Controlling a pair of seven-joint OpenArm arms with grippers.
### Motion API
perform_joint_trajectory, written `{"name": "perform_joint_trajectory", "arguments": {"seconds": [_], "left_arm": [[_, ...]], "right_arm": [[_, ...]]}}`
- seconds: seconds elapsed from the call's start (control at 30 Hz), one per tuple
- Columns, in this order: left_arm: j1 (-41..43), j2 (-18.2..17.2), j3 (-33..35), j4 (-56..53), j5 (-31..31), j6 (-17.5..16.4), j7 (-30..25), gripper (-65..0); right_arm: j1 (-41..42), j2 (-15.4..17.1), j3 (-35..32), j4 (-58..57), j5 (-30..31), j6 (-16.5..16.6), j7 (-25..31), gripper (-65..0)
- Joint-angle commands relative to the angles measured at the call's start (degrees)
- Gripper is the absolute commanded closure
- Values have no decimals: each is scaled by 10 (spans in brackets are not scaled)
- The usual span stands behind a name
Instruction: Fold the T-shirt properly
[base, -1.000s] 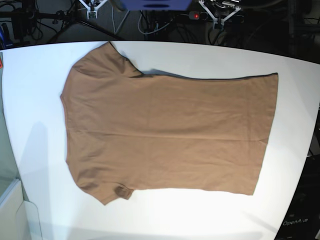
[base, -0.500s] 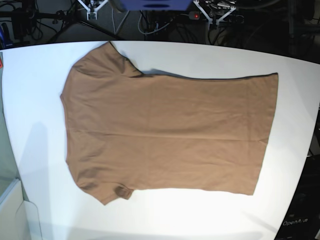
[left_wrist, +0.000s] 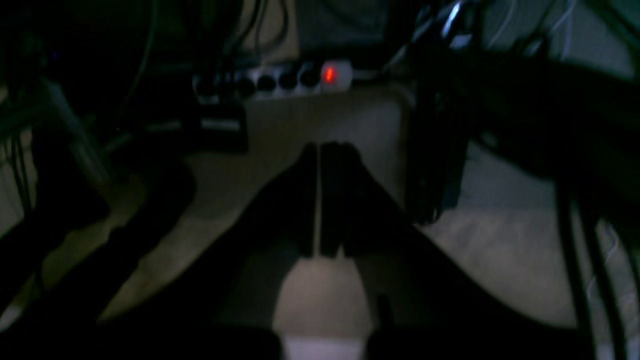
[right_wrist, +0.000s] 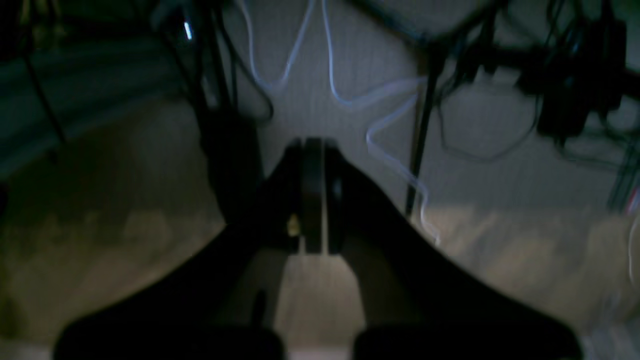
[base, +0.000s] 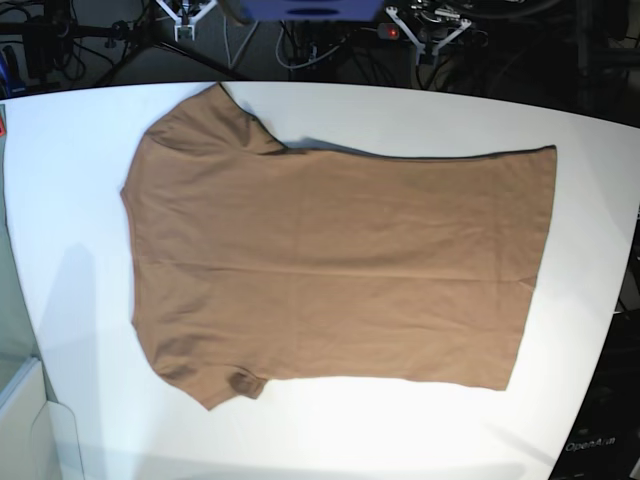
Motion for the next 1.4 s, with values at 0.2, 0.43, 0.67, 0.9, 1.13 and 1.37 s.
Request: {"name": "perform_joint_trajectory", "arguments": {"seconds": [0.2, 0.43, 0.67, 0.9, 1.13, 1.37], "left_arm": [[40, -6, -1, 0, -2, 3, -166, -9], [81, -10, -1, 0, -2, 3, -284, -9], [132, -25, -2, 0, -2, 3, -436, -9], [173, -28, -2, 0, -3, 6, -566, -9], [191, -28, -2, 0, -3, 6, -598, -9], [192, -28, -91, 0, -3, 3, -598, -9]], "right_arm": [[-60, 3, -1, -1, 0, -1, 156, -1], [-110, 3, -2, -1, 0, -1, 285, -1], [-158, 4, 0, -1, 1, -1, 421, -4], [-188, 5, 1, -1, 1, -1, 508, -7], [-196, 5, 1, 1, 1, -1, 509, -1], [-219, 5, 1, 54, 1, -1, 509, -1]]}}
